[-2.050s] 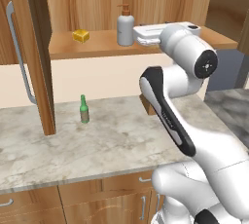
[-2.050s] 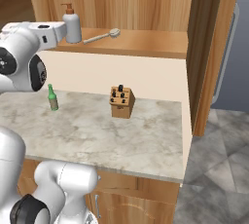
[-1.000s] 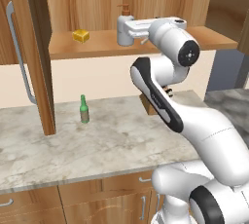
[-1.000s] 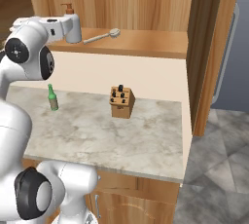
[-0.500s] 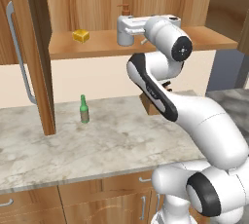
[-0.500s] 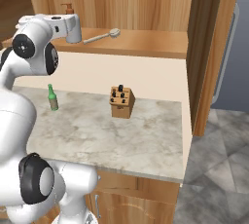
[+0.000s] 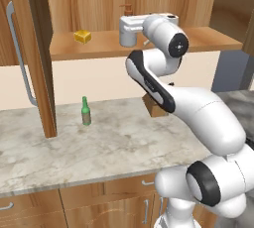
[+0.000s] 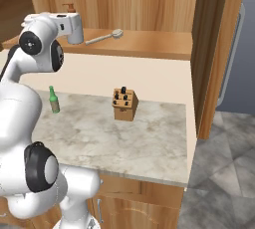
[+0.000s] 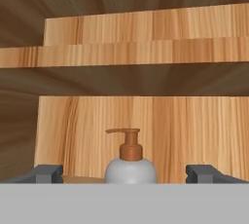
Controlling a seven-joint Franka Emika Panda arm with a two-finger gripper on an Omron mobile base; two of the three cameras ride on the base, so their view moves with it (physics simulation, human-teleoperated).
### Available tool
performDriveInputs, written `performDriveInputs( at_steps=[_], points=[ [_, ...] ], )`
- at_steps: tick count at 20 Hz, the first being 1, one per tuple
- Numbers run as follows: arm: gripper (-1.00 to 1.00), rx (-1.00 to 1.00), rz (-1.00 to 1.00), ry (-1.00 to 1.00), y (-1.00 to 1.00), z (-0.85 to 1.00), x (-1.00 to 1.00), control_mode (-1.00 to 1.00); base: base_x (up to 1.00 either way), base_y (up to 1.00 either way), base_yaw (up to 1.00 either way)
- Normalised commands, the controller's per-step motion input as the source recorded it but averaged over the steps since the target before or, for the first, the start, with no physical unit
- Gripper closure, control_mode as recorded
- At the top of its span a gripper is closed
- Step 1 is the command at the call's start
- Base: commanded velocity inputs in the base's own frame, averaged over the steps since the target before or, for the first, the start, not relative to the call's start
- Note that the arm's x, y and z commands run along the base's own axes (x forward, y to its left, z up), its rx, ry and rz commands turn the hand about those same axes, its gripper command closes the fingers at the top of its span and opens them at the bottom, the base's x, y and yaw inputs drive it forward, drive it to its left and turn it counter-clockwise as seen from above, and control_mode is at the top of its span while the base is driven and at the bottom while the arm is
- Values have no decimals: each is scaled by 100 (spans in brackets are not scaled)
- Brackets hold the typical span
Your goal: Pick the soap dispenser and dish brush from the cabinet and place them on the counter.
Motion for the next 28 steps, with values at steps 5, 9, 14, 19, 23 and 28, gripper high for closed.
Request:
performDriveInputs(
  at_steps=[5, 9, 14, 19, 23, 28],
  points=[
    [-100, 0, 0, 0, 5, 0, 32, -100, 0, 0, 0],
    [-100, 0, 0, 0, 7, 0, 31, -100, 0, 0, 0],
    [-100, 0, 0, 0, 6, 0, 27, -100, 0, 0, 0],
    [-100, 0, 0, 0, 5, 0, 27, -100, 0, 0, 0],
    [-100, 0, 0, 0, 4, 0, 28, -100, 0, 0, 0],
    [-100, 0, 0, 0, 4, 0, 25, -100, 0, 0, 0]
  ],
)
